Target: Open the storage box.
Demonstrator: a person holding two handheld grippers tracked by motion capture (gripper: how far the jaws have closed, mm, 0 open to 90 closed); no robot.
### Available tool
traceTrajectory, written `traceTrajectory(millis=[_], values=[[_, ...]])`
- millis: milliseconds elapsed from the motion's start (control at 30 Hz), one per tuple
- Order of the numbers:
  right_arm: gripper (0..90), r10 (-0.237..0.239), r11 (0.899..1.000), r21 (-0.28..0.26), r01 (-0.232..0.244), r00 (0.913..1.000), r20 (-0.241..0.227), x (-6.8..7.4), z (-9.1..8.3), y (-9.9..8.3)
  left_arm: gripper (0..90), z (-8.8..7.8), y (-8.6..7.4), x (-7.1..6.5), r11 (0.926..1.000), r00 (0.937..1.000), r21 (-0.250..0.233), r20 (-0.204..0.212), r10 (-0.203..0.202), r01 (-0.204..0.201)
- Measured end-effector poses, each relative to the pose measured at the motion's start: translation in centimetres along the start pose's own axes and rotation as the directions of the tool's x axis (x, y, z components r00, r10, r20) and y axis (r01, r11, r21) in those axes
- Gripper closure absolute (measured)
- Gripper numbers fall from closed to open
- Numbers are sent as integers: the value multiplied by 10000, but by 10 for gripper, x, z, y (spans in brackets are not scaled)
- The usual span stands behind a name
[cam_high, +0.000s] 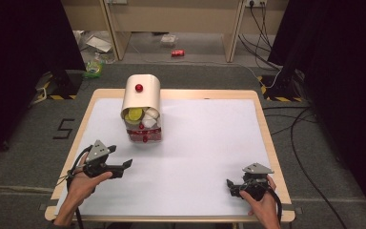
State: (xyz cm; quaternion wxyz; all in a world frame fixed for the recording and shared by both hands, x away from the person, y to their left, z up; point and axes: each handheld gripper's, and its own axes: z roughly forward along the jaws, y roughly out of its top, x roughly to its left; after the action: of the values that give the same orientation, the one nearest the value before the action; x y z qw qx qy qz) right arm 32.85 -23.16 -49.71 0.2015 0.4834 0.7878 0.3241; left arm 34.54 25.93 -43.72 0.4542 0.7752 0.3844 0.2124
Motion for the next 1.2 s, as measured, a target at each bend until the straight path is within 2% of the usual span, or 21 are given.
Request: traceTrajectory(millis=[67,133,400,833,1200], values=[[55,-4,10000,-1,4,10000,-4,0,0,0,178,0,2,-1,10000,9999,-35,98,39,-38],[55,-7,10000,-6,7,10000,8,0,0,0,178,1,9,-5,9996,9996,-103,103,247,-246],[55,-7,10000,-4,7,10000,6,0,0,0,194,3,23,-8,9989,9988,-237,269,401,-394],[55,1,10000,3,-1,10000,3,0,0,0,237,0,49,-7,9961,9978,-676,278,594,-574],[54,-12,10000,-9,12,10000,4,0,0,0,268,8,74,-10,9914,9944,-803,148,1044,-1029]])
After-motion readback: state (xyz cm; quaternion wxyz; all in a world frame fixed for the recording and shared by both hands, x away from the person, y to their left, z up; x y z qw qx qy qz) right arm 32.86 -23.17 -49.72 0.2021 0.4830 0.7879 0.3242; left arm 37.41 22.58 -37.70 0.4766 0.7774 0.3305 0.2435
